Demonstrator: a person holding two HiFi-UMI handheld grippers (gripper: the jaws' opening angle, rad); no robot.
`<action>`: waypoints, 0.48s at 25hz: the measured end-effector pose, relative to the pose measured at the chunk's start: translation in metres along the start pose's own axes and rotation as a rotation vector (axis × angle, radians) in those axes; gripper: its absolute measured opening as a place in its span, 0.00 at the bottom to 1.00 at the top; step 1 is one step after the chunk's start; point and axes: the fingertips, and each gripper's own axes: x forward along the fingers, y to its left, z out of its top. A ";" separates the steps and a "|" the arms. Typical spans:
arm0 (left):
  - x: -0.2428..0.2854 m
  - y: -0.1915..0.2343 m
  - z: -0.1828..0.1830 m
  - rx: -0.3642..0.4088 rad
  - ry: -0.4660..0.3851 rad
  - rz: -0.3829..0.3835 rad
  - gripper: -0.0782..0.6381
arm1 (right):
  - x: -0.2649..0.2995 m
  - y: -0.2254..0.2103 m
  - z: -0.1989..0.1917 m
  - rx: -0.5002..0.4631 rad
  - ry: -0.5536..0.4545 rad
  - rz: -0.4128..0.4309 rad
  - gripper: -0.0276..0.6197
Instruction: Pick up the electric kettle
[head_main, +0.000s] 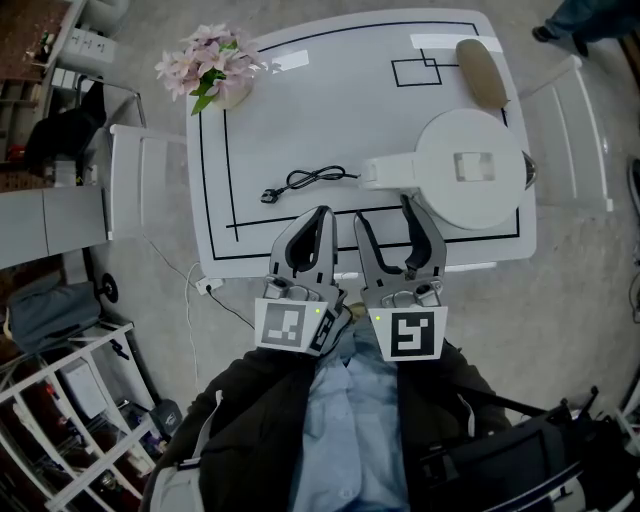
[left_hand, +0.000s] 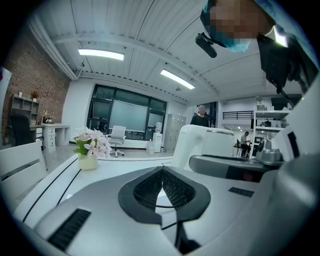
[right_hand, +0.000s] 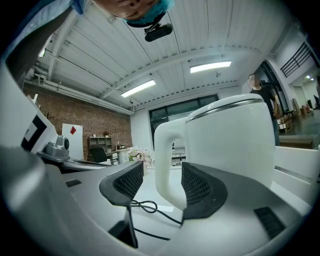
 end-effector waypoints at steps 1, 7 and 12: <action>-0.001 0.002 0.000 0.001 0.002 0.007 0.12 | 0.002 0.000 0.000 0.003 0.004 -0.003 0.40; -0.003 0.022 -0.001 -0.002 0.010 0.049 0.12 | 0.018 0.004 -0.003 0.024 0.019 -0.012 0.40; -0.002 0.035 -0.003 -0.007 0.017 0.066 0.12 | 0.030 0.004 -0.006 0.038 0.032 -0.037 0.40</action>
